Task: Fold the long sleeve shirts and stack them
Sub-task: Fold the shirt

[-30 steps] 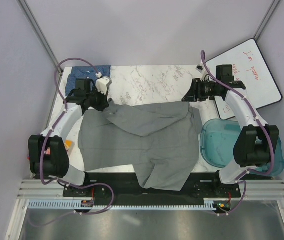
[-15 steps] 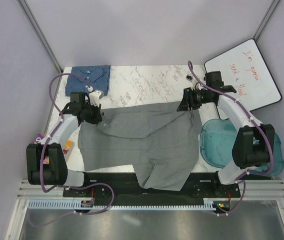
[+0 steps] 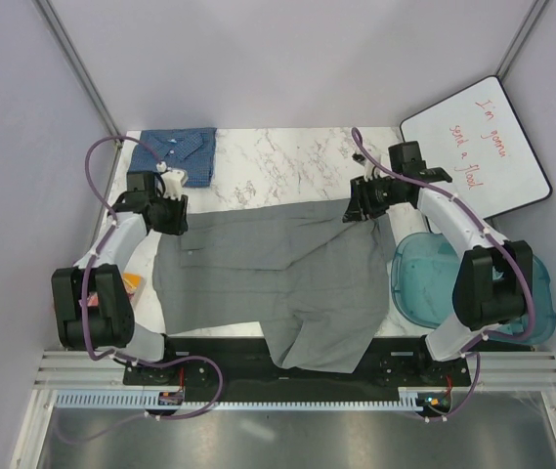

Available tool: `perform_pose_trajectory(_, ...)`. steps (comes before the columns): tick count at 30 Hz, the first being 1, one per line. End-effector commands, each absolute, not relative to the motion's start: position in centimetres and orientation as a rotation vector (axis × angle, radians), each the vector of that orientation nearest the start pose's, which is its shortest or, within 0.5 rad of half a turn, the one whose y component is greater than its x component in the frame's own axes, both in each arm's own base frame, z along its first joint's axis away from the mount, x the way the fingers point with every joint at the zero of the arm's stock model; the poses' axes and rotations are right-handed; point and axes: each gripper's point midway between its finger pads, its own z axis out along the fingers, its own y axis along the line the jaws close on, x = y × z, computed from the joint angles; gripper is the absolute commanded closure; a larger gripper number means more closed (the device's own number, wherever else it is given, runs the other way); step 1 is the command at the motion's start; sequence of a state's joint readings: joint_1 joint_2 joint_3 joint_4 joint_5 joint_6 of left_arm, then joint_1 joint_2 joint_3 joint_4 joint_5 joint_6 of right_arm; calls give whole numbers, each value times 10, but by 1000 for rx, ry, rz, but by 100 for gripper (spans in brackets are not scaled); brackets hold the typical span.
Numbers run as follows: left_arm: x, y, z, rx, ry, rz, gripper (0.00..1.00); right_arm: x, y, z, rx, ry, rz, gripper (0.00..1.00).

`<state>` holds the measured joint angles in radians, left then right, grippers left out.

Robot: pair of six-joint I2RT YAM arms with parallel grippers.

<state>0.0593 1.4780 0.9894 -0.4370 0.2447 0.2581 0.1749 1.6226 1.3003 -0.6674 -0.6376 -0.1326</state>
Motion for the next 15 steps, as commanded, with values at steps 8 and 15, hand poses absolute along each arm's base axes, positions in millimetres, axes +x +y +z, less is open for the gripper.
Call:
perform_pose_trajectory(8, 309, -33, 81, 787, 2473, -269, 53, 344, 191, 104, -676, 2535, 714, 67)
perform_pose_trajectory(15, 305, -19, 19, 714, 2675, -245, 56, 344, 194, 51, -675, 2671, 662, 71)
